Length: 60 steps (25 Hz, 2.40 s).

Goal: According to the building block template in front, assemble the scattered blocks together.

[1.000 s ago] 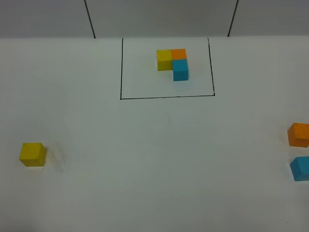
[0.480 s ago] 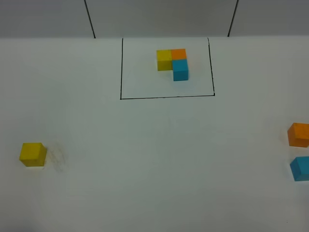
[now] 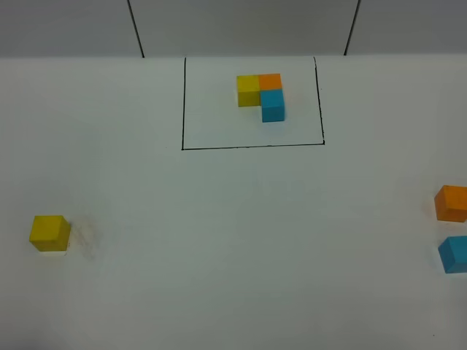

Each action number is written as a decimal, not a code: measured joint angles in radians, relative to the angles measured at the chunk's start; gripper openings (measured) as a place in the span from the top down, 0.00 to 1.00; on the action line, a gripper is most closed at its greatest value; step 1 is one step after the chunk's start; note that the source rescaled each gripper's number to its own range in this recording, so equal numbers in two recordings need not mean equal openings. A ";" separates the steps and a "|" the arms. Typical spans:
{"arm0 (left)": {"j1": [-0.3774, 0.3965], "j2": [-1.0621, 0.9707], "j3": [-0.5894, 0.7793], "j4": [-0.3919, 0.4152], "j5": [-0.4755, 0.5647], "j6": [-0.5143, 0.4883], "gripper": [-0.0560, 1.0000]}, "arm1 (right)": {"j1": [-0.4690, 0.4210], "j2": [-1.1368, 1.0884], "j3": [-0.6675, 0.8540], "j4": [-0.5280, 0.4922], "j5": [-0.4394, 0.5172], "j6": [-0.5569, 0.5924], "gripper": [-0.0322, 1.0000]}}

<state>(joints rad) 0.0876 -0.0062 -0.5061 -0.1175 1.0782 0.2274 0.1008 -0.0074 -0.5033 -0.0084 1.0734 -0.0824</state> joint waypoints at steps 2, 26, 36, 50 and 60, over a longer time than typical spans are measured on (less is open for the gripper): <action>0.000 0.000 0.000 0.000 0.000 0.000 0.23 | 0.000 0.000 0.000 0.000 0.000 0.000 0.97; 0.000 0.584 -0.181 -0.033 -0.121 0.016 0.04 | 0.000 0.000 0.000 0.000 0.000 0.001 0.97; 0.000 0.916 -0.181 -0.098 -0.258 0.017 0.04 | 0.000 0.000 0.000 0.000 0.000 0.001 0.97; -0.001 1.306 -0.182 -0.126 -0.406 0.020 0.04 | 0.000 0.000 0.000 0.000 0.000 0.001 0.97; -0.001 1.456 -0.182 -0.083 -0.529 0.020 0.04 | 0.000 0.000 0.000 0.000 0.000 0.001 0.97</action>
<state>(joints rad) 0.0865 1.4498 -0.6879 -0.2004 0.5494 0.2474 0.1008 -0.0074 -0.5033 -0.0084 1.0734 -0.0812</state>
